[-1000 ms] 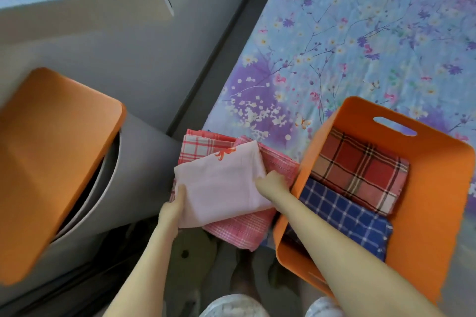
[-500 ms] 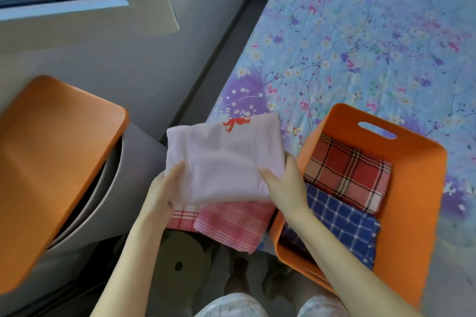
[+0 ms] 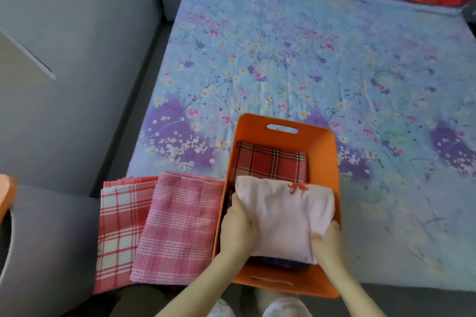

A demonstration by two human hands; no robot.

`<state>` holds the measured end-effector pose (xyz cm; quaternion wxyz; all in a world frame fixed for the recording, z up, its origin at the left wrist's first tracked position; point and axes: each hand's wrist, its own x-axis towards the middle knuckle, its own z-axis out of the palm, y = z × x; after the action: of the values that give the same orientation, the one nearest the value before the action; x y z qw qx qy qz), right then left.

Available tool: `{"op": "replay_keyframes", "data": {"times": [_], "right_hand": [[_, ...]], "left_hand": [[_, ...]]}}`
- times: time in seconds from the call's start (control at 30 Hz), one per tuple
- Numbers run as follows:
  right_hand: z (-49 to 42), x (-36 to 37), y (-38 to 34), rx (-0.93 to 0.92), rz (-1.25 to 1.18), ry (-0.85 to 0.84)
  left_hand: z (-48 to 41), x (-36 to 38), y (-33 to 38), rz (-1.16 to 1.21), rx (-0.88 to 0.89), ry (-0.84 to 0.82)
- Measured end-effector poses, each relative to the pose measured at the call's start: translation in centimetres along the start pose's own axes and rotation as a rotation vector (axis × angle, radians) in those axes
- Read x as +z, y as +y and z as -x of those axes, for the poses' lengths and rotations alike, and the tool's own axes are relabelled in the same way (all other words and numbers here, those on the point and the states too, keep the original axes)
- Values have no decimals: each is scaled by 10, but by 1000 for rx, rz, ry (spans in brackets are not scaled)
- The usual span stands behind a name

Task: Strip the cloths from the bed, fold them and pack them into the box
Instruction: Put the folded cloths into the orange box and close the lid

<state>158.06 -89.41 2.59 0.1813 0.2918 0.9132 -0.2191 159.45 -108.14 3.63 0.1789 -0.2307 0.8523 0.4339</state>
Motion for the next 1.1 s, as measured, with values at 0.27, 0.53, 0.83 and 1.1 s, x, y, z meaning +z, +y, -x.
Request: {"op": "replay_keyframes", "data": {"times": [0.27,0.53,0.83,1.1], "right_hand": [[7,34,13,-136,636,-323],[-36,41,10,-533,897,-431],[-41,59,-4,-456,1067,-501],[-12,8,-128,-862,148,-92]], "left_hand": [[-5,26,-40,-760,136,-237],[-43,33,-40,-1328,297,-463],[-80,51,-36,-1239,104,-629],[-50,-84,12,113,163,-169]]}}
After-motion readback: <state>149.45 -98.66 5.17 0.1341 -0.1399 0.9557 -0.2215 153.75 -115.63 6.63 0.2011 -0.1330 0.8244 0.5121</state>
